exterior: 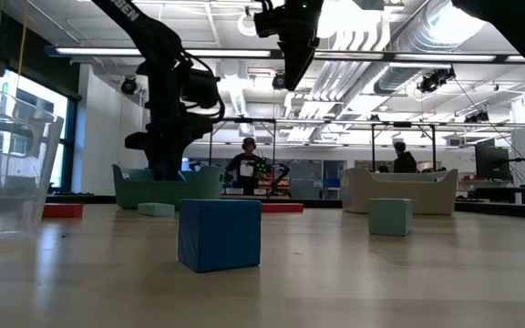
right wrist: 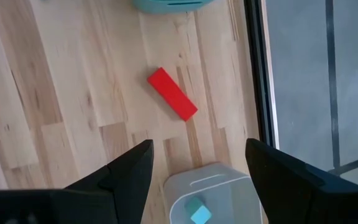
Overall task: Sort & place blocks by color
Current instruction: Put the blue block into the green bin
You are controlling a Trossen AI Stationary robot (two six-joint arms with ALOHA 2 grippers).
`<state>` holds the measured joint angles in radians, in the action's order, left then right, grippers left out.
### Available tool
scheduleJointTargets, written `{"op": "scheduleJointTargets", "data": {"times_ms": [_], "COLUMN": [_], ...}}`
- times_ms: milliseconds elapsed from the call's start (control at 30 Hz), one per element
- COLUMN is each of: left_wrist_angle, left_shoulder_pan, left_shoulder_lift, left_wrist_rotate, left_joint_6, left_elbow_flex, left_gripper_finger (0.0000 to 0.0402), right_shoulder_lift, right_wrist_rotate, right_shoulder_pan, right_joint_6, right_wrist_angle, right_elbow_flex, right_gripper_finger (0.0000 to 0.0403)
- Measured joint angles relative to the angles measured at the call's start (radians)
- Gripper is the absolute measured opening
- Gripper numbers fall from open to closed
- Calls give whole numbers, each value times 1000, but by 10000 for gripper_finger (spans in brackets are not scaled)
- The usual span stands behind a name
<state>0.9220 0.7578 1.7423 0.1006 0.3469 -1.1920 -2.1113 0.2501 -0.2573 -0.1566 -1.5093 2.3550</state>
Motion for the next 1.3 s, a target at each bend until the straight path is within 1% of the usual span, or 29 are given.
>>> {"op": "scheduleJointTargets", "data": {"times_ms": [267,433,500,733,833,1000,1300], "left_wrist_angle": [32,67,68,77,77,73,80], "left_shoulder_pan": [1,1,-1,16,20,21,21], "left_shoulder_lift": [-10,-10,-10,-10,-10,-10,-9], "left_wrist_rotate": [-8,50,51,44,27,-11,9], "left_joint_6": [0,-33,-40,-13,-6,53,88], "left_elbow_flex": [-1,-1,-1,-1,-1,-1,-1], "left_gripper_finger": [77,77,77,77,77,77,81], "right_shoulder_lift": [0,0,0,0,0,0,0], "right_wrist_rotate": [0,0,0,0,0,0,0], "right_shoulder_pan": [1,1,1,1,1,1,1], "right_joint_6": [0,5,18,26,34,53,64], "right_wrist_angle": [-2,-2,-1,6,6,6,6], "right_elbow_flex": [0,0,0,0,0,0,0], "right_gripper_finger": [245,245,245,245,245,245,245]}}
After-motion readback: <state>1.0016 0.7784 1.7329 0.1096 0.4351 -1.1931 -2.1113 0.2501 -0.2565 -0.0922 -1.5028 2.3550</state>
